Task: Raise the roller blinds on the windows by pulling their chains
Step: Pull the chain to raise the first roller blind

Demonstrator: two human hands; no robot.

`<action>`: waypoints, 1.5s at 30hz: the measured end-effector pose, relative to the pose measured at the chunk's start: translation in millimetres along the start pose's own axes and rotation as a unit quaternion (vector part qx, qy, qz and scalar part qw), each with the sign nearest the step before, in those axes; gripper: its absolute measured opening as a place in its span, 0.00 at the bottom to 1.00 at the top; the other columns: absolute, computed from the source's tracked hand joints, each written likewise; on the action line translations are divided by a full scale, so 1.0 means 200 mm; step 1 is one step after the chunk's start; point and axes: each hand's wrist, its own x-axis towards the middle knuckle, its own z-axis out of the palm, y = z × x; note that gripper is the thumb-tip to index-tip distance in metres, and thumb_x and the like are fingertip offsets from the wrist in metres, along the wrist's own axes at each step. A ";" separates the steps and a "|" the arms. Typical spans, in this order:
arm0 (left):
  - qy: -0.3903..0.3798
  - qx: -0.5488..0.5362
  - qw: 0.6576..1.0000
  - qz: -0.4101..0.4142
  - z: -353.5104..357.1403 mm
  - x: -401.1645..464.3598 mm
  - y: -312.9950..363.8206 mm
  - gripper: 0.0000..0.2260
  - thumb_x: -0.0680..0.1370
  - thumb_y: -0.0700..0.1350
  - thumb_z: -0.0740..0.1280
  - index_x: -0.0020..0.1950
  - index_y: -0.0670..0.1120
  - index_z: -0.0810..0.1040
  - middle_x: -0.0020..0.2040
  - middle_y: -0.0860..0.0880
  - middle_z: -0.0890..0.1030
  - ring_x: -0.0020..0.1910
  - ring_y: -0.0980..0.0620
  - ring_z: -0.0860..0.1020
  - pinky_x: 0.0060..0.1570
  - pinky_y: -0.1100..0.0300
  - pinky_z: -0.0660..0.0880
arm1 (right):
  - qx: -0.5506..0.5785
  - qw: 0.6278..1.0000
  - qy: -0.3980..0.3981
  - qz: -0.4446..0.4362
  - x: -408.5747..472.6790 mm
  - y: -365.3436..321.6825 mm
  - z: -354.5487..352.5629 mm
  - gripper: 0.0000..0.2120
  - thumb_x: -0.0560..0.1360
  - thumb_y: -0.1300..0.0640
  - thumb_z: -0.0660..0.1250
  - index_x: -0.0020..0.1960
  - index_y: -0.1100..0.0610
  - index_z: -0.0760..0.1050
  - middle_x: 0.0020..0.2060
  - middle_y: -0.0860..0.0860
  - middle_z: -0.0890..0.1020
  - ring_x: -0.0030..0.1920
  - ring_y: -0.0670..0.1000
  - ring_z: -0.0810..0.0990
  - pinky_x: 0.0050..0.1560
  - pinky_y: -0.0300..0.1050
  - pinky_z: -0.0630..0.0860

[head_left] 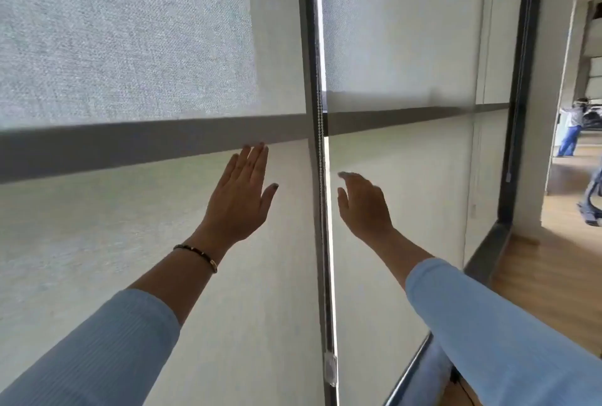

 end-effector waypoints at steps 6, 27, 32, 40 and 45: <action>-0.008 0.021 1.000 -0.018 0.09 0.14 0.10 0.27 0.85 0.51 0.53 0.80 0.40 0.56 0.81 0.41 0.59 0.81 0.45 0.55 0.79 0.50 0.53 | 0.240 0.953 -0.183 0.009 0.19 0.05 0.16 0.16 0.81 0.46 0.62 0.40 0.54 0.76 0.33 0.50 0.81 0.34 0.45 0.79 0.39 0.38 0.75; 0.151 -0.249 0.929 -0.229 -0.04 0.76 0.70 0.08 0.81 0.47 0.66 0.52 0.42 0.75 0.43 0.49 0.78 0.40 0.56 0.77 0.44 0.64 0.78 | 0.443 0.850 -0.274 -0.080 -0.02 0.27 0.17 0.16 0.80 0.64 0.62 0.37 0.53 0.78 0.28 0.45 0.77 0.30 0.45 0.76 0.36 0.36 0.76; 0.216 -0.313 0.879 -0.289 -0.11 0.88 0.76 0.14 0.81 0.49 0.66 0.60 0.43 0.68 0.42 0.49 0.74 0.39 0.52 0.76 0.44 0.53 0.81 | 0.486 0.802 -0.338 -0.079 -0.08 0.26 0.12 0.19 0.79 0.68 0.61 0.36 0.52 0.79 0.29 0.49 0.79 0.32 0.46 0.76 0.40 0.44 0.77; 0.151 -0.580 0.737 -0.312 -0.17 0.75 0.79 0.22 0.85 0.51 0.56 0.32 0.48 0.63 0.22 0.53 0.63 0.19 0.56 0.58 0.19 0.65 0.55 | 0.442 0.805 -0.385 -0.091 -0.19 0.28 0.12 0.20 0.78 0.67 0.61 0.34 0.49 0.79 0.35 0.61 0.83 0.33 0.50 0.77 0.43 0.58 0.81; 0.109 -0.588 0.739 -0.310 -0.09 0.49 0.84 0.21 0.85 0.50 0.56 0.33 0.48 0.64 0.24 0.53 0.64 0.19 0.57 0.60 0.18 0.67 0.57 | 0.389 0.805 -0.438 -0.099 -0.40 0.32 0.16 0.17 0.79 0.66 0.62 0.37 0.50 0.79 0.33 0.55 0.82 0.34 0.50 0.79 0.43 0.52 0.82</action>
